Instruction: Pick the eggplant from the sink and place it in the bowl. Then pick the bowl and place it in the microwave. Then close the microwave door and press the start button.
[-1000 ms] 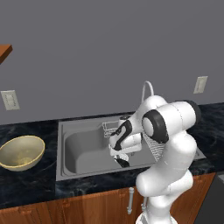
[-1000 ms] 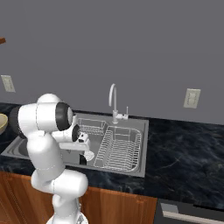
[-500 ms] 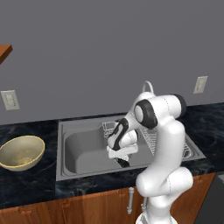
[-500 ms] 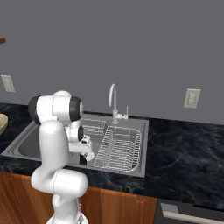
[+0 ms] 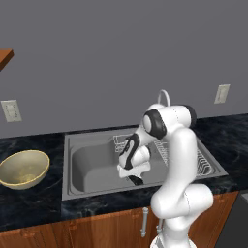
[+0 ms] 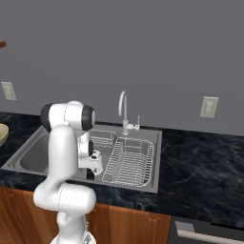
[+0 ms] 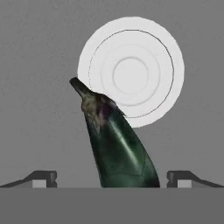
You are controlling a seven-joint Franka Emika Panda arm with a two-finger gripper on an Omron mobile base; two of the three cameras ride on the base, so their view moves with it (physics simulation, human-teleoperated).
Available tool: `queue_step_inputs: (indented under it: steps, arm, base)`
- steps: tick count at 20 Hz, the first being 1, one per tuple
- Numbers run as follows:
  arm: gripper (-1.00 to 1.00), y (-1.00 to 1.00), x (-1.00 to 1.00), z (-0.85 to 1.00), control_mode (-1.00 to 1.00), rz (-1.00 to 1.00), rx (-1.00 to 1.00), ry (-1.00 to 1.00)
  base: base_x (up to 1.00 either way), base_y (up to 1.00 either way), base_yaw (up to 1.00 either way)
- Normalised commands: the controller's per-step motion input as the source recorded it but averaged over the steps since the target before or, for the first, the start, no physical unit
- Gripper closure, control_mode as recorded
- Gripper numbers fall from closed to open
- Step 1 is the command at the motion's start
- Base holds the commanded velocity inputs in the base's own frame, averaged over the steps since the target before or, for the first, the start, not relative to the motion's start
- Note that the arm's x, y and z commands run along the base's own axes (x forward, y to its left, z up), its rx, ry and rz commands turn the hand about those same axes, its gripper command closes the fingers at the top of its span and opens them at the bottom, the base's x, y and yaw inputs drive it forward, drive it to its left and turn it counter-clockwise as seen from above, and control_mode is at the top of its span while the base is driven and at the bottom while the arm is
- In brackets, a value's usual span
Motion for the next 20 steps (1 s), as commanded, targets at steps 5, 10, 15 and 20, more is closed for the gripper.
queue_step_inputs:
  steps: [5, 10, 15, 20]
  arm:
    - [-1.00, 0.00, 0.24, -0.31, -1.00, 0.02, 0.00, 0.00]
    - [-1.00, 0.00, 0.07, -0.28, -1.00, 0.01, 0.00, 0.00]
    - [-1.00, -0.01, 0.01, -0.20, -1.00, 0.00, 0.00, 0.00]
    - [1.00, 0.00, -0.01, 0.00, -1.00, 0.00, 0.00, 0.00]
  base:
    - [0.00, 0.00, 0.00]
    - [0.00, 0.00, 0.00]
    - [0.00, 0.00, 0.00]
    - [0.00, 0.00, 0.00]
